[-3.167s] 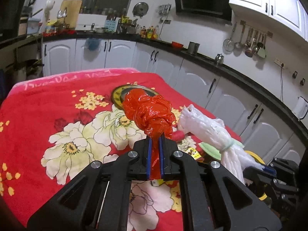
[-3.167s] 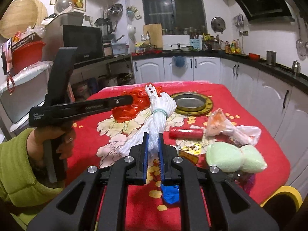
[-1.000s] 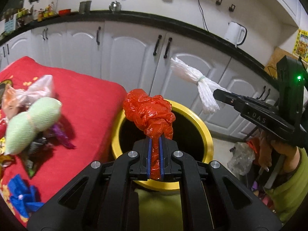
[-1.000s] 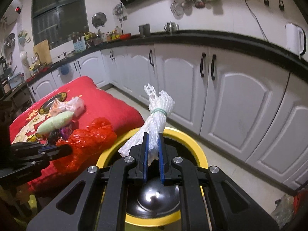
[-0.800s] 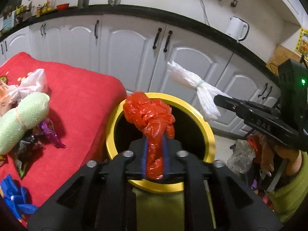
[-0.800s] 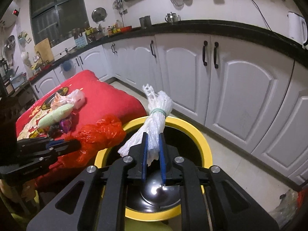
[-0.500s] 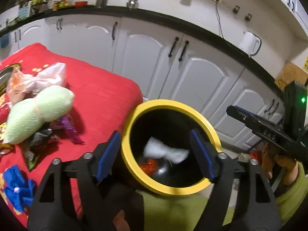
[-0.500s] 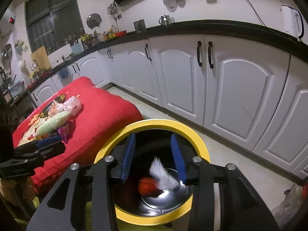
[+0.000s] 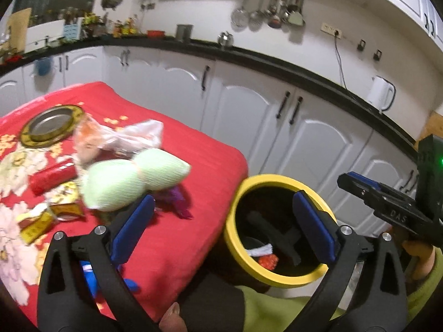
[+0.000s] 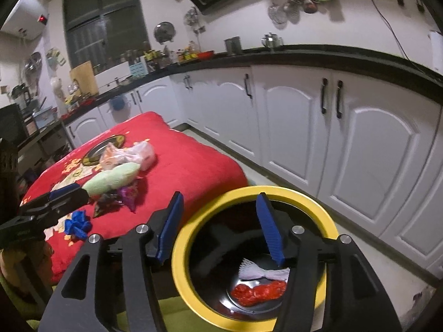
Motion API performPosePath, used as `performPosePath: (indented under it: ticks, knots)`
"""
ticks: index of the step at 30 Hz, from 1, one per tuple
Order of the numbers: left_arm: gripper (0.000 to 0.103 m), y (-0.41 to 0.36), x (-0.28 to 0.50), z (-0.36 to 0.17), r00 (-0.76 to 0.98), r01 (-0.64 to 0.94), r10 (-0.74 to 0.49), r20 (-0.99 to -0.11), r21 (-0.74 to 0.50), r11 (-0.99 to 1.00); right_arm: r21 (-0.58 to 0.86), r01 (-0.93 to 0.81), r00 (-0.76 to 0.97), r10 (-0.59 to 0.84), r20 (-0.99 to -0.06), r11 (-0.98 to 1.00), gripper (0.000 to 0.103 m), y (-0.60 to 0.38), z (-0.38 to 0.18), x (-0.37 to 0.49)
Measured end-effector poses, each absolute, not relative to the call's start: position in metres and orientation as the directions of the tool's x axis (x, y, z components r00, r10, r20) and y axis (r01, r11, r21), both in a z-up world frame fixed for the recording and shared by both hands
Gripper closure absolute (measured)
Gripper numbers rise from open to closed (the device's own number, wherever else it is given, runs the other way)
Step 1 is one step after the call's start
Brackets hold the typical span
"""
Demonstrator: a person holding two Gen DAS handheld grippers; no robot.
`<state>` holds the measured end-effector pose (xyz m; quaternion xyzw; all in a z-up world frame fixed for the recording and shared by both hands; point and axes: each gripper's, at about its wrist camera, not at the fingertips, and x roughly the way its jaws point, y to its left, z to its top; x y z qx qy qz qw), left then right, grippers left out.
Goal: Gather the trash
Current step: 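Open both tools to drop the red bag and white mesh into the bin, then move both tools back over the table toward the remaining trash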
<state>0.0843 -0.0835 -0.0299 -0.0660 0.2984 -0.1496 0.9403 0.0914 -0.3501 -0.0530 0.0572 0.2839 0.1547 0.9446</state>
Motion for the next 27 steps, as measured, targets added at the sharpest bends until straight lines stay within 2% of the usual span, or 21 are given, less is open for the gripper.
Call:
performPosePath:
  ticks: [18, 27]
  knots:
    - [0.011, 0.002, 0.055, -0.007, 0.852, 0.082, -0.174, -0.495, -0.202, 0.976, 0.127, -0.428, 0.756, 0.431, -0.492, 0.895, 0.04, -0.261, -0.021, 0.091]
    - [0.011, 0.033, 0.049, -0.014, 0.842, 0.038, -0.131, -0.523, -0.184, 0.982, 0.1, -0.498, 0.72, 0.475, -0.506, 0.862, 0.037, -0.217, -0.016, 0.1]
